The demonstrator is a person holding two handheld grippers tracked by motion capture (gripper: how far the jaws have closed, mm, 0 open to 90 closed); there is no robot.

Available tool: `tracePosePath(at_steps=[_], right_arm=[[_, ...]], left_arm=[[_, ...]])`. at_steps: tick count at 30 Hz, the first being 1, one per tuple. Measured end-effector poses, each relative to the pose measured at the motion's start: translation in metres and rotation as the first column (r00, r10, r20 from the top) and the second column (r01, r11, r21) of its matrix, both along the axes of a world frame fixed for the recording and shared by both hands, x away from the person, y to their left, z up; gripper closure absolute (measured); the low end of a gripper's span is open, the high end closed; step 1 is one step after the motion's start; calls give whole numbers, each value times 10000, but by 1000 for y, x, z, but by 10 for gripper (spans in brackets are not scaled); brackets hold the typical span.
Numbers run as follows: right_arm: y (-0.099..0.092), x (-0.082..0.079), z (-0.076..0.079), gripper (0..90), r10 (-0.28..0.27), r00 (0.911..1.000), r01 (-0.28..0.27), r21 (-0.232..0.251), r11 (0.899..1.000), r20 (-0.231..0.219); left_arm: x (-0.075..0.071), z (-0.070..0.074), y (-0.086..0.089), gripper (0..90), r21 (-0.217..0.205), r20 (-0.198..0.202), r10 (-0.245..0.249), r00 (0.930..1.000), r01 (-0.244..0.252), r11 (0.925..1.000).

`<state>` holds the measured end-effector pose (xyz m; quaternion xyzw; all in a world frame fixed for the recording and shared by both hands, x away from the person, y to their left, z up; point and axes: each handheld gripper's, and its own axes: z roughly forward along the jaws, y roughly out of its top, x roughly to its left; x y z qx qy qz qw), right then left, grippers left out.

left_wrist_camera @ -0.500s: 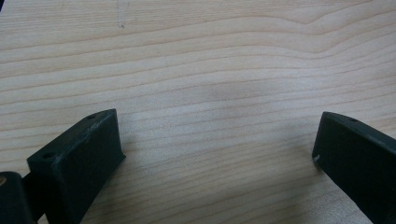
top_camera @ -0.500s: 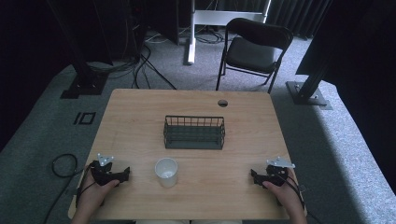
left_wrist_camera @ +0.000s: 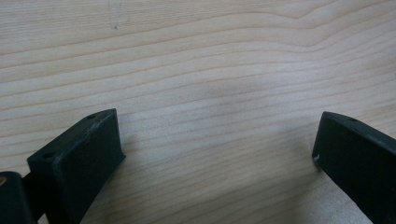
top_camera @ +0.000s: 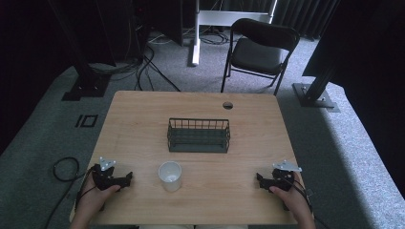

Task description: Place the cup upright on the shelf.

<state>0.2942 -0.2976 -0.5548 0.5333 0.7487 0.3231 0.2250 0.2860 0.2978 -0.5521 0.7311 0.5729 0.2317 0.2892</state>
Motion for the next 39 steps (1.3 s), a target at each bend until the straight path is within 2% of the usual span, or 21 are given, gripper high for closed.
tracePosePath(at_steps=[12,18,27,29,35,39], right_arm=[[0,1,0,112,141,9999,-141,-13,9999,27],[1,1,2,112,247,9988,-255,172,9995,433],[6,1,11,128,460,9971,-475,242,9986,613],[9,2,16,128,628,9954,-666,520,9964,717],[18,2,26,128,1061,9894,-1127,631,9916,994],[23,5,29,128,1277,9859,-1338,512,9897,1079]], left_arm=[[0,0,0,17,-2,2,-4,10000,4,10000],[0,0,0,17,2,2,-2,10000,2,10000],[0,0,0,17,1,3,-3,10000,3,10000],[0,0,0,17,-3,3,-4,10000,4,10000],[0,0,0,17,-2,3,-1,10000,1,10000],[0,0,0,17,-2,5,-3,10000,3,10000]])
